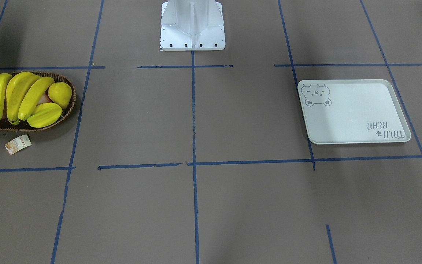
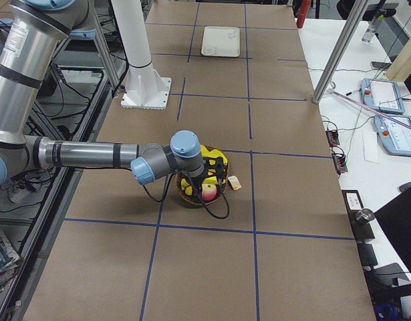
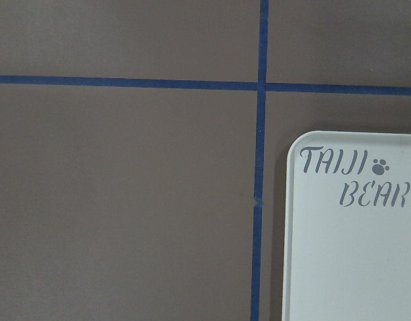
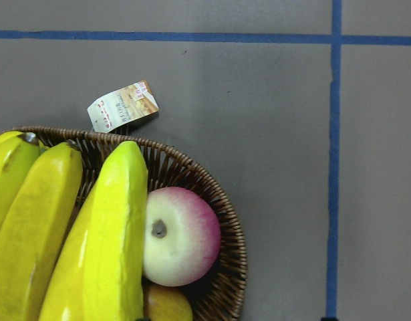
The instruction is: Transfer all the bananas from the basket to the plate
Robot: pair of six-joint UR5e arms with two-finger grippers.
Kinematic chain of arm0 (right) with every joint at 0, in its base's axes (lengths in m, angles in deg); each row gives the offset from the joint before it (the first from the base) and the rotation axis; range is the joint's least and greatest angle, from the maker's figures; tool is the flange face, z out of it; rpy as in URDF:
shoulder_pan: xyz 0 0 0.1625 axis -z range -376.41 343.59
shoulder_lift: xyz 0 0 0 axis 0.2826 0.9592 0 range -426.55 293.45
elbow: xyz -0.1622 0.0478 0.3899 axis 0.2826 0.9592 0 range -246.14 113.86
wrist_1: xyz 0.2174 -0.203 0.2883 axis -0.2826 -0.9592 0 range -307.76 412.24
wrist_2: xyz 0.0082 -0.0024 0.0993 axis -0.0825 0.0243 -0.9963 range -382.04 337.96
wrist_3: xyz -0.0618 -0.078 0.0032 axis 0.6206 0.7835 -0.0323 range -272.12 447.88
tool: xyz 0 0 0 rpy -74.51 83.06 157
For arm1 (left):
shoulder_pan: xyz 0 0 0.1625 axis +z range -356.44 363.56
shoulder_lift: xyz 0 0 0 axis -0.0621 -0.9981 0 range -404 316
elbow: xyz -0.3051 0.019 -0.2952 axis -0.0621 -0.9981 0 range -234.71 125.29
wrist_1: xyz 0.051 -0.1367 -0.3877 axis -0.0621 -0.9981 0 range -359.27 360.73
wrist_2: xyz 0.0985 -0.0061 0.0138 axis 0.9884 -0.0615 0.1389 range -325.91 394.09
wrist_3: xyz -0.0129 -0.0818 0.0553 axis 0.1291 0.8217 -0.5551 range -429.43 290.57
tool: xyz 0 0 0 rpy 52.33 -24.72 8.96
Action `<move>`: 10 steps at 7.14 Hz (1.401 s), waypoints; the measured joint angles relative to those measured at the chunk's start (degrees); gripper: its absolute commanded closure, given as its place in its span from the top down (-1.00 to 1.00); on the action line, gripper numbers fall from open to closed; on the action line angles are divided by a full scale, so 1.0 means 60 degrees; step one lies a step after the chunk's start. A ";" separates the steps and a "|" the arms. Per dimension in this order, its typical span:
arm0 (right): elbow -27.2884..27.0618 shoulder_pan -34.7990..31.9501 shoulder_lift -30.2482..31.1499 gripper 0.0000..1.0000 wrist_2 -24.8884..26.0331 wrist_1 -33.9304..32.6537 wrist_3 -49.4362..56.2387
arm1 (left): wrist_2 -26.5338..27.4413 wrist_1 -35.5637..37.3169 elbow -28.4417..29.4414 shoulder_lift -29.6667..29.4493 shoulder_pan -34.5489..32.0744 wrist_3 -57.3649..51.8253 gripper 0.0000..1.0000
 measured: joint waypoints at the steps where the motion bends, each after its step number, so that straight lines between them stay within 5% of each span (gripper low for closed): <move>1: -0.0062 0.0430 0.0024 0.40 -0.0003 0.0288 -0.0455 | 0.0002 0.0000 0.0028 0.0000 0.0000 -0.0014 1.00; 4: -0.0286 0.1758 0.0024 0.41 0.0199 0.0441 -0.1137 | 0.0003 -0.0009 0.0097 0.0000 0.0000 -0.0036 1.00; 10: -0.0057 0.2499 -0.0072 0.37 0.0586 0.0374 -0.1261 | -0.0001 -0.0010 0.0058 0.0000 0.0000 -0.0017 1.00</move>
